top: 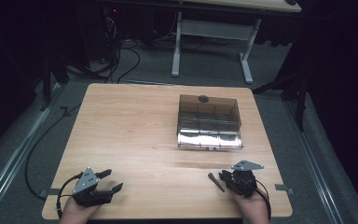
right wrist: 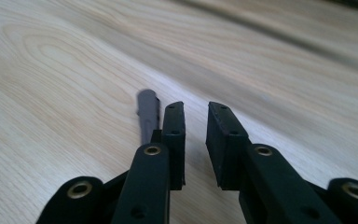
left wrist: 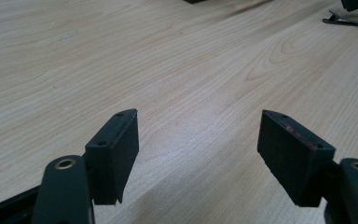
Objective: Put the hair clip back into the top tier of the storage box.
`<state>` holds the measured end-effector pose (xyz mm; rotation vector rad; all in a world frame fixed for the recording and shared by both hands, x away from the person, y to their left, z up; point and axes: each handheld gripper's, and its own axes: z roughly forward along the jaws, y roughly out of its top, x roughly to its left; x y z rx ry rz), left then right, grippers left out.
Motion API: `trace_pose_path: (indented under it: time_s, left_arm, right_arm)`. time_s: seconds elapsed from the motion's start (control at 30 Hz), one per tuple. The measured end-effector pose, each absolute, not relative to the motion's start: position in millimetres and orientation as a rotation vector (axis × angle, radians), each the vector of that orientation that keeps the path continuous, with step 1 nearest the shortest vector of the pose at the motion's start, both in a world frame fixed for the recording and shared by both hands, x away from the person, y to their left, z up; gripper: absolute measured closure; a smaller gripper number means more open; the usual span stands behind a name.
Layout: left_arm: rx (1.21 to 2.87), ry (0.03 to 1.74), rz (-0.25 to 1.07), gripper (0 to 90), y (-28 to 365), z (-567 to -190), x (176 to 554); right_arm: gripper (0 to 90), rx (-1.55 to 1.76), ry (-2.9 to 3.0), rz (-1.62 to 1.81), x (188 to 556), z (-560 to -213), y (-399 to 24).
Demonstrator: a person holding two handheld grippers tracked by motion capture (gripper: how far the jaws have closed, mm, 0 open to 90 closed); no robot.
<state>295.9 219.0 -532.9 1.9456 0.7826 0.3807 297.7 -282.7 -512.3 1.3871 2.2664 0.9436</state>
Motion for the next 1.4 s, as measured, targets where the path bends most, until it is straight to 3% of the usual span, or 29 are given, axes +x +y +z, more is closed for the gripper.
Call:
trace_pose_path:
  time_s: [1.4]
  left_arm:
    - [1.946,0.755,0.380,29.8,219,-533,294]
  right_arm:
    - [76.4,1.476,2.668,0.409,334,-484,-267]
